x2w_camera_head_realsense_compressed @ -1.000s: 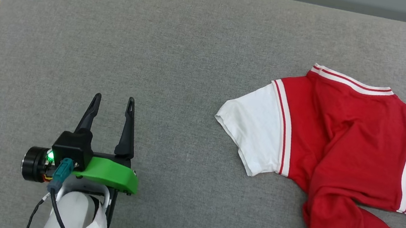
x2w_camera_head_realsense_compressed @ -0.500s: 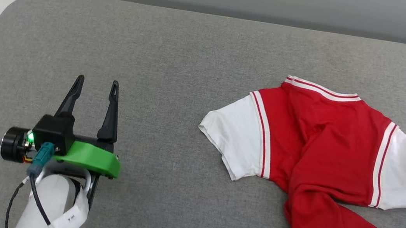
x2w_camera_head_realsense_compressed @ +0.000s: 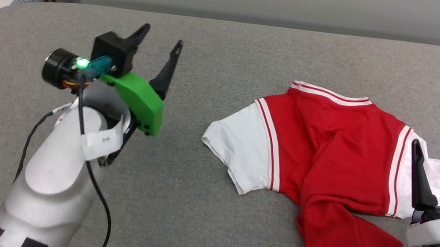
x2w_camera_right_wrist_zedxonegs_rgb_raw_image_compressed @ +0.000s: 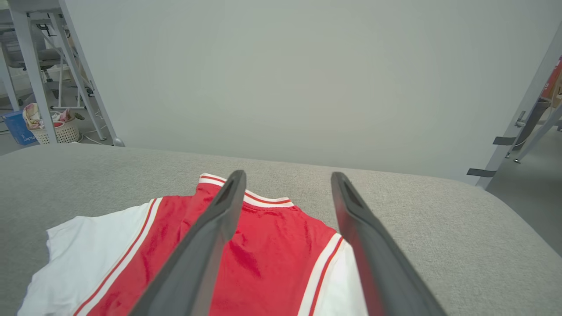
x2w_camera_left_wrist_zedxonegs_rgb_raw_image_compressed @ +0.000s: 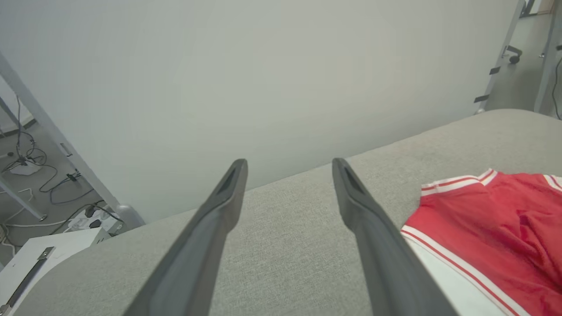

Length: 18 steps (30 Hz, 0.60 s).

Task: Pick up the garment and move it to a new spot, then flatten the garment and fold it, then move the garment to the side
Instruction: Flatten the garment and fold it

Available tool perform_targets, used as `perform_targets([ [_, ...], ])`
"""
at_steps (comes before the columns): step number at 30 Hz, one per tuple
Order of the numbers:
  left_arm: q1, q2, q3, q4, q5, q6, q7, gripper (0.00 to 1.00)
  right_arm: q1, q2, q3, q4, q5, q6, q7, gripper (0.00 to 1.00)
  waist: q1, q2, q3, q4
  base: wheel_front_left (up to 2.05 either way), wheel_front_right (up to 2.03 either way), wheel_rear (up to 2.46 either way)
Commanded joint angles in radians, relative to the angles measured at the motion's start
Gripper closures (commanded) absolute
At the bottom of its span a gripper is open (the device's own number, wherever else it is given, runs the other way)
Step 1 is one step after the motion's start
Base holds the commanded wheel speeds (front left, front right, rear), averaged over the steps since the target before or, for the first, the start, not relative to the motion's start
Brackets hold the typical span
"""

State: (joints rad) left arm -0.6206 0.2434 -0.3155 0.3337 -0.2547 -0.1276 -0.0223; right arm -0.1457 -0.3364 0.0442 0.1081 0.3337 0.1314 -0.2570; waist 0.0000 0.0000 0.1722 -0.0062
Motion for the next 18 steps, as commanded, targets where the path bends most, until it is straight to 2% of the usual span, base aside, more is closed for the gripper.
perform_targets([
  [1, -0.047, 0.016, -0.050, 0.010, -0.053, -0.003, 0.054, 0.00, 0.019, 0.011, -0.004, -0.022, -0.015, -0.001, -0.003, 0.00, 0.0000, 0.0000, 0.007, -0.009, 0.00, 0.00, 0.00],
  [10, -0.279, 0.101, -0.438, 0.049, -0.446, -0.003, 0.526, 0.00, 0.035, 0.048, 0.010, -0.049, -0.043, -0.001, 0.007, 0.00, 0.0000, 0.0000, 0.055, -0.050, 0.00, 0.00, 0.00],
  [14, -0.354, 0.125, -0.566, 0.080, -0.528, -0.003, 0.649, 0.00, 0.009, 0.054, 0.032, -0.045, -0.044, -0.001, 0.006, 0.00, 0.0000, 0.0000, 0.086, -0.074, 0.00, 0.00, 0.00],
  [18, -0.399, 0.143, -0.679, 0.132, -0.557, -0.003, 0.712, 0.00, -0.025, 0.058, 0.052, -0.036, -0.043, -0.001, 0.004, 0.00, 0.0000, 0.0000, 0.119, -0.102, 0.00, 0.00, 0.00],
])
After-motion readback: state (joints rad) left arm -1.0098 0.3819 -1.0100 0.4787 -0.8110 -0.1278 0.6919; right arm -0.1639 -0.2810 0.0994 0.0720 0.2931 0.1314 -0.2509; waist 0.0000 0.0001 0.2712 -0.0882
